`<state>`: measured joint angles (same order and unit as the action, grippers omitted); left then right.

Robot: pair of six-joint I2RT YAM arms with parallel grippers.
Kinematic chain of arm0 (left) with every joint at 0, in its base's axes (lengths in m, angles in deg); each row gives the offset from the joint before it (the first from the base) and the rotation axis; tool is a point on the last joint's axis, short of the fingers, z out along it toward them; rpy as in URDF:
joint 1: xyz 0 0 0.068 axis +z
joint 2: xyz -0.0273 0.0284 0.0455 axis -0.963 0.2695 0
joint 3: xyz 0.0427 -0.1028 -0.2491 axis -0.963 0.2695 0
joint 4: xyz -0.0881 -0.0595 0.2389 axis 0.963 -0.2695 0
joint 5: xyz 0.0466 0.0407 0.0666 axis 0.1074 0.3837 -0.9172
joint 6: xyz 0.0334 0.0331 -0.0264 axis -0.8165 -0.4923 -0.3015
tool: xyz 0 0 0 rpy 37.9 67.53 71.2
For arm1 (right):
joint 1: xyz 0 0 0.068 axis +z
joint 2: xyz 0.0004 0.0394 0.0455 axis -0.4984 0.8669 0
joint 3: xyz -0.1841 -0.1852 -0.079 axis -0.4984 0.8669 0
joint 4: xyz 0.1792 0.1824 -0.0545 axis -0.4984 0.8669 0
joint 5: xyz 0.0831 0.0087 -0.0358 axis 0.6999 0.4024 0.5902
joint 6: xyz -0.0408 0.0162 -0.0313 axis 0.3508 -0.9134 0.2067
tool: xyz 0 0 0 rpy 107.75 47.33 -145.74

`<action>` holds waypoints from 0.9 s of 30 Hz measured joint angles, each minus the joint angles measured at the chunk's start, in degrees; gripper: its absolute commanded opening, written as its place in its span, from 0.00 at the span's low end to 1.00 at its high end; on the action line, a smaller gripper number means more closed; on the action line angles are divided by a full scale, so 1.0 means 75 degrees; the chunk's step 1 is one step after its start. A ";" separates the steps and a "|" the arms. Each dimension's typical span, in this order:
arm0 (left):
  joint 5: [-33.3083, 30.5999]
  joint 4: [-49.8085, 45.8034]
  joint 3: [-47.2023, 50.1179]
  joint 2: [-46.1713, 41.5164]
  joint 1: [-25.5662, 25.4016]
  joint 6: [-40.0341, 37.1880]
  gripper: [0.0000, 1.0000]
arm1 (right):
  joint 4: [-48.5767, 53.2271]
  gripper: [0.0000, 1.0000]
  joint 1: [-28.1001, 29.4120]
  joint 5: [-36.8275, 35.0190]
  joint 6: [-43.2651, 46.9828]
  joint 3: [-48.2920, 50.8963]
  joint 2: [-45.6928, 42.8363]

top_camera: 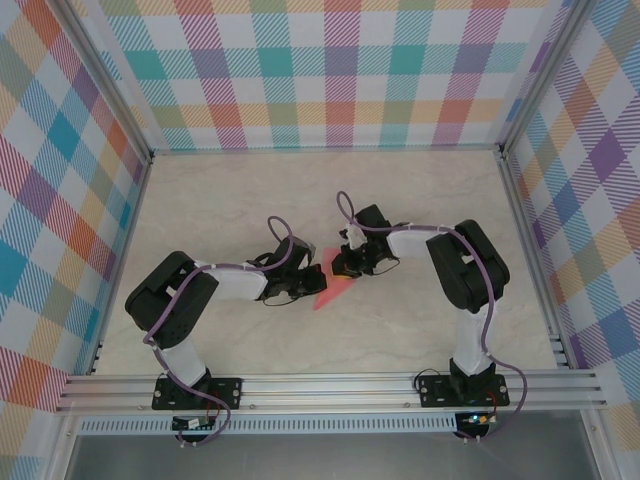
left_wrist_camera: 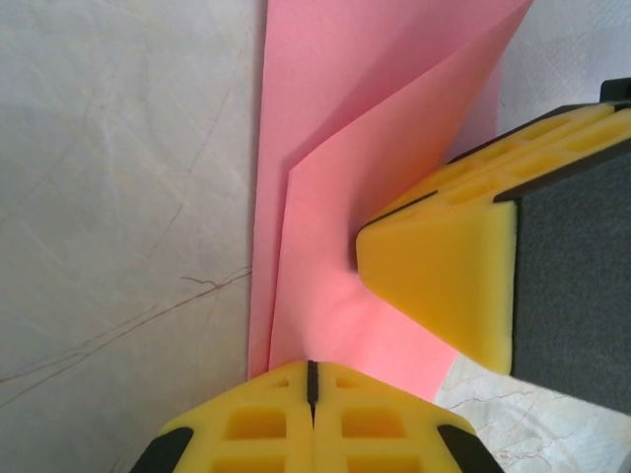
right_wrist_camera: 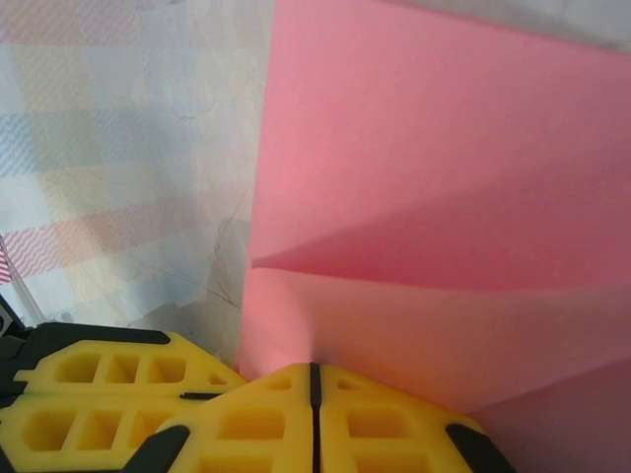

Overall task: Fold a paper plane with a square sheet of paper (pick it up from the middle)
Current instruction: Fourth fold the wing at the center of the table.

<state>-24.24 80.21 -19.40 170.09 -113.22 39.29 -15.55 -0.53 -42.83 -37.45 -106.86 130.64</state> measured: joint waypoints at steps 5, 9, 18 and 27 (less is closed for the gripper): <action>0.0003 0.0012 -0.0009 0.0017 0.0000 0.0000 0.00 | 0.0105 0.07 -0.0233 0.0181 0.0102 -0.0239 0.0198; 0.0000 0.0058 -0.0009 0.0035 0.0000 0.0000 0.00 | 0.0181 0.07 -0.0420 0.0323 0.0143 -0.0449 0.0364; 0.0000 0.0058 -0.0009 0.0038 0.0000 0.0003 0.00 | 0.0291 0.07 -0.1026 0.0280 0.0146 -0.0994 0.0699; 0.0003 0.0020 -0.0047 0.0050 0.0000 0.0000 0.00 | 0.0291 0.07 -0.1472 -0.0192 0.0143 -0.1396 0.0836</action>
<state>-24.21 80.36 -19.75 170.46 -113.22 39.29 -13.36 -11.57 -44.27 -36.38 -117.33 136.91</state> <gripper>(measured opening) 0.044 0.074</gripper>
